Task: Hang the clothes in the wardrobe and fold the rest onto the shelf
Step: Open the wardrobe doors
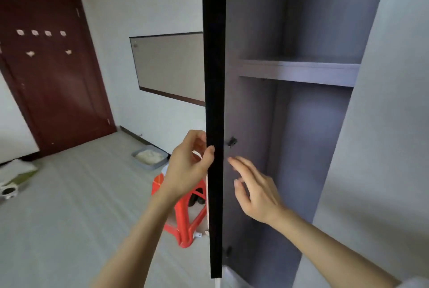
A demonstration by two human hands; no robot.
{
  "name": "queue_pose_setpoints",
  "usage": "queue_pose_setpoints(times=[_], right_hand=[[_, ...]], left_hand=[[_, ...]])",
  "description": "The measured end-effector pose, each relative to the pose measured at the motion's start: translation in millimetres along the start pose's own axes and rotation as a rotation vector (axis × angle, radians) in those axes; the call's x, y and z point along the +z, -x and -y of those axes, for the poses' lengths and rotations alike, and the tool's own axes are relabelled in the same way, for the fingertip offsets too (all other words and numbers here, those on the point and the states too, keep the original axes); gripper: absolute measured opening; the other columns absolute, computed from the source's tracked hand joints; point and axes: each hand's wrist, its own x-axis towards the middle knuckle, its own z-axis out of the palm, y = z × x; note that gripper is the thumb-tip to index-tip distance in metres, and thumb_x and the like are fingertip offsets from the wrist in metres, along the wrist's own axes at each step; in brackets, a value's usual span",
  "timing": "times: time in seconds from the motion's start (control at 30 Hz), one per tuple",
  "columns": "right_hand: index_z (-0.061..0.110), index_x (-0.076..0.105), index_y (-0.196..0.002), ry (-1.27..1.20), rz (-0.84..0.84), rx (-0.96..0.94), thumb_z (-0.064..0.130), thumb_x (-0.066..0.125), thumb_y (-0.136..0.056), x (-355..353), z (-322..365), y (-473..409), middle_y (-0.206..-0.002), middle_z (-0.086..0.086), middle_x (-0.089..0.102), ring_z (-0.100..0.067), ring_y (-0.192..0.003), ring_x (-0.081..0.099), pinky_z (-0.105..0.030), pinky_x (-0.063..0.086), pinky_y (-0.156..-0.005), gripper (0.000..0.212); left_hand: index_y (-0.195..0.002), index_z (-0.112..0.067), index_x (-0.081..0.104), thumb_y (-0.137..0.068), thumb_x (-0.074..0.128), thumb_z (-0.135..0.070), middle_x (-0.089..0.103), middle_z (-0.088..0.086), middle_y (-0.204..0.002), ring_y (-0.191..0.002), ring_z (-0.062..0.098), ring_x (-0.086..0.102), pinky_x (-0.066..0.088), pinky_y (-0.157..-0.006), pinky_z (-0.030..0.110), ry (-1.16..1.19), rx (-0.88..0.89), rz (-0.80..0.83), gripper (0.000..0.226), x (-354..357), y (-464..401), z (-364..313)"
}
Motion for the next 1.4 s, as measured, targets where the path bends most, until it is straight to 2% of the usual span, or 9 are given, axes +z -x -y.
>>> queue_pose_setpoints(times=[0.2,0.27,0.37,0.47,0.63,0.8,0.97,1.13,1.4], right_hand=[[0.018,0.024,-0.148,-0.063,0.140,-0.125,0.024,0.038,-0.092,91,49,-63,-0.154,0.010,0.010,-0.012,-0.136,0.032,-0.024,0.041,-0.092,0.058],[0.023,0.021,-0.148,-0.061,0.191,-0.111,0.019,0.041,-0.093,121,58,-85,-0.155,0.012,0.005,-0.012,-0.142,0.020,-0.023,0.036,-0.099,0.059],[0.019,0.027,-0.147,0.006,0.270,-0.062,0.017,0.039,-0.096,156,65,-111,-0.158,0.001,0.011,-0.017,-0.145,0.012,-0.028,0.019,-0.114,0.053],[0.011,0.042,-0.140,0.014,0.254,0.001,0.012,0.041,-0.095,167,62,-122,-0.151,-0.006,0.032,-0.020,-0.141,0.025,-0.027,0.018,-0.115,0.045],[0.001,0.065,-0.112,-0.004,0.125,0.164,-0.005,0.052,-0.084,130,28,-111,-0.113,-0.011,0.066,-0.028,-0.107,0.059,-0.017,0.033,-0.091,0.031],[0.007,0.059,-0.120,0.091,0.125,0.400,0.002,0.046,-0.091,70,-27,-67,-0.117,-0.005,0.062,-0.021,-0.111,0.054,-0.019,0.035,-0.087,0.033],[0.008,0.062,-0.116,0.245,0.074,0.541,0.003,0.047,-0.090,-5,-71,-24,-0.117,-0.003,0.063,-0.022,-0.113,0.054,-0.032,0.042,-0.091,0.030],[0.004,0.065,-0.111,0.461,0.046,0.587,0.002,0.050,-0.087,-91,-113,9,-0.114,-0.009,0.064,-0.027,-0.110,0.056,-0.033,0.041,-0.095,0.029],[0.009,0.059,-0.122,0.724,0.059,0.642,0.011,0.047,-0.089,-194,-159,48,-0.129,-0.007,0.053,-0.025,-0.124,0.042,-0.036,0.035,-0.101,0.035]], left_hand=[[-0.114,-0.022,0.052,-0.092,0.051,-0.003,0.059,-0.002,-0.108,-0.089,-0.004,0.058,0.046,-0.071,0.008,-0.087,-0.134,-0.073,0.029,-94,-6,55],[-0.129,-0.024,0.045,-0.090,0.048,0.000,0.054,0.000,-0.122,-0.100,0.003,0.058,0.048,-0.083,0.016,-0.101,-0.188,-0.071,0.046,-116,-12,76],[-0.138,-0.036,0.029,-0.088,0.043,0.008,0.042,-0.001,-0.138,-0.112,0.009,0.051,0.044,-0.092,0.025,-0.043,-0.259,-0.059,0.067,-138,-25,99],[-0.145,-0.025,0.027,-0.087,0.045,0.008,0.034,-0.001,-0.147,-0.129,0.012,0.041,0.039,-0.103,0.028,-0.021,-0.320,-0.076,0.069,-143,-30,110],[-0.120,-0.013,0.049,-0.082,0.045,-0.010,0.049,0.003,-0.123,-0.113,0.013,0.045,0.037,-0.094,0.021,-0.338,0.113,-0.413,0.038,-97,-4,95],[-0.115,-0.012,0.057,-0.081,0.045,-0.011,0.061,0.002,-0.107,-0.093,0.016,0.052,0.042,-0.075,0.022,-0.362,0.223,0.000,0.036,-30,-1,89],[-0.123,-0.010,0.053,-0.087,0.050,-0.010,0.054,0.005,-0.120,-0.108,0.025,0.055,0.047,-0.086,0.037,-0.291,0.022,0.242,0.036,56,-39,88],[-0.130,-0.013,0.046,-0.091,0.048,-0.013,0.050,0.007,-0.128,-0.106,0.024,0.056,0.043,-0.086,0.030,-0.212,-0.009,0.461,0.039,162,-90,55],[-0.147,-0.022,0.021,-0.092,0.051,-0.007,0.038,0.003,-0.142,-0.121,0.021,0.046,0.044,-0.083,0.018,0.323,-0.217,0.663,0.065,292,-128,-45]])
